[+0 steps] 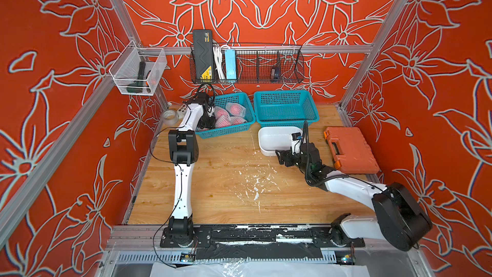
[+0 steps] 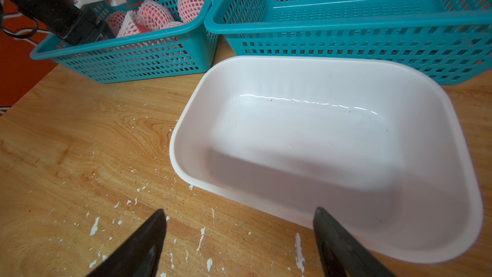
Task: Remove foam nets from apples
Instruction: Pick up the apple from the basket.
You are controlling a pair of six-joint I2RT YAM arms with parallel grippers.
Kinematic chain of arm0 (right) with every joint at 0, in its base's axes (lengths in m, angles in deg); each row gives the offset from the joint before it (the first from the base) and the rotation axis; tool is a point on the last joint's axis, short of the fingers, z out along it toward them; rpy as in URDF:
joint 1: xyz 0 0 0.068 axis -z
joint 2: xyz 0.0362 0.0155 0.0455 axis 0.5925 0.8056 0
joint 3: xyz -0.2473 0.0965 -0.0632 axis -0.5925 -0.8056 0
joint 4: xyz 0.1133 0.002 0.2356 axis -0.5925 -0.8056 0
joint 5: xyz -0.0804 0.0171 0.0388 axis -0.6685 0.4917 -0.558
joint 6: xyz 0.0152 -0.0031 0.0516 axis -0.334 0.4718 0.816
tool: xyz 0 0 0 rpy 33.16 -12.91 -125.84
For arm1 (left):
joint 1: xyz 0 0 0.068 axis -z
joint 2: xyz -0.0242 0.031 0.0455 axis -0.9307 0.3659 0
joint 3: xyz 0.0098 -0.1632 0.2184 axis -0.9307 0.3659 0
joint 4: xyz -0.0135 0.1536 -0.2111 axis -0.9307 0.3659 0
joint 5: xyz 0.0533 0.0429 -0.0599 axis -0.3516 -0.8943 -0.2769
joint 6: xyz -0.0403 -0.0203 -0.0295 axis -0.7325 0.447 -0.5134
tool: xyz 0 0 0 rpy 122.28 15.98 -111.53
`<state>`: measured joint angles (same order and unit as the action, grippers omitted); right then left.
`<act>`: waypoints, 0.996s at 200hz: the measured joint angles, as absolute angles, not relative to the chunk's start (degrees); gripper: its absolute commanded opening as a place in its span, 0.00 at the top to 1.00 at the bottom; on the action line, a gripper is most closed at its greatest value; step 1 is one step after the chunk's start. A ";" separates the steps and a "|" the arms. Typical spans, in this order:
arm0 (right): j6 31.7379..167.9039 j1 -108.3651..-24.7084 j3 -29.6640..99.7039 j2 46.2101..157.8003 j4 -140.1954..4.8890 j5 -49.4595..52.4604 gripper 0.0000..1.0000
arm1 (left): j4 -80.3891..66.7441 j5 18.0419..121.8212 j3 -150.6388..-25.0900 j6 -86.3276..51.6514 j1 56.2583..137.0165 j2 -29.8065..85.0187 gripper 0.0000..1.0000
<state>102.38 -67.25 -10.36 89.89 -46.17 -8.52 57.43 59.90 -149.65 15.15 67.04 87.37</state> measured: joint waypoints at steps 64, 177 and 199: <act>102.38 -67.25 -10.36 89.54 -46.28 -9.09 0.13 | 60.91 60.55 -150.92 14.12 67.13 83.55 0.53; 102.40 -67.25 -10.36 87.90 -46.28 -9.35 0.13 | 61.08 66.15 -145.74 10.14 67.33 67.94 0.56; 102.38 -67.25 -10.36 87.36 -46.28 -9.53 0.13 | 56.73 68.31 -141.83 8.77 67.54 63.57 0.57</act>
